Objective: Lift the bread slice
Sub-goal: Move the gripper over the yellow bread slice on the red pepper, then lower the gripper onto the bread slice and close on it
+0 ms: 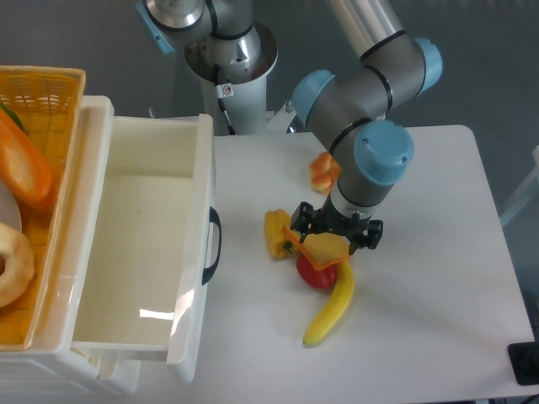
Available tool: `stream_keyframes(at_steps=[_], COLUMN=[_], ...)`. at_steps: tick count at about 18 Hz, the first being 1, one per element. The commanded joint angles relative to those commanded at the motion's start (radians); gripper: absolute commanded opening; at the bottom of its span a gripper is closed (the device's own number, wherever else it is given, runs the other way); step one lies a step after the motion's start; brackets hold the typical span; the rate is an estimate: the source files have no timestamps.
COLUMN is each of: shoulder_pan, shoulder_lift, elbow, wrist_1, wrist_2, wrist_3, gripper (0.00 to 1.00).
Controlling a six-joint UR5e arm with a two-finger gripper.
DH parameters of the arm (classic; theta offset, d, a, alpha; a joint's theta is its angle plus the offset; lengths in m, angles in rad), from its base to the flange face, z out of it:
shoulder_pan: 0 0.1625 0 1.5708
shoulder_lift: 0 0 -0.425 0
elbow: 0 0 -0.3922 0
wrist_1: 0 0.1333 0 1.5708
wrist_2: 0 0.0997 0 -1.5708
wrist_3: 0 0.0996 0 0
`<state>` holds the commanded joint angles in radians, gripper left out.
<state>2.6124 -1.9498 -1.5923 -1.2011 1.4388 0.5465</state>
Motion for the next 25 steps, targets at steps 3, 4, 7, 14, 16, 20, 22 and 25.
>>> stream_keyframes(at_steps=[3,4,7,14,16,20,22,25], shoulder_pan=[-0.005,-0.008,-0.054,-0.098,-0.098,-0.098,-0.100,-0.100], shoulder_lift=[0.008,0.009,-0.009,-0.035,-0.038,-0.057,-0.066,-0.067], elbow=[-0.002,-0.002,-0.012,-0.018,-0.018,-0.025,-0.026,-0.026], wrist_1=[0.000,0.002,0.002,0.003,0.003,0.006,0.008,0.008], wrist_2=[0.003,0.015,0.072,0.153,0.150,0.150,0.150,0.149], wrist_3=[-0.109,-0.150,-0.204,-0.287,-0.301,-0.298,-0.299,-0.299], gripper=[1.00,1.00,1.00,1.00,1.00,1.00,1.00,1.00])
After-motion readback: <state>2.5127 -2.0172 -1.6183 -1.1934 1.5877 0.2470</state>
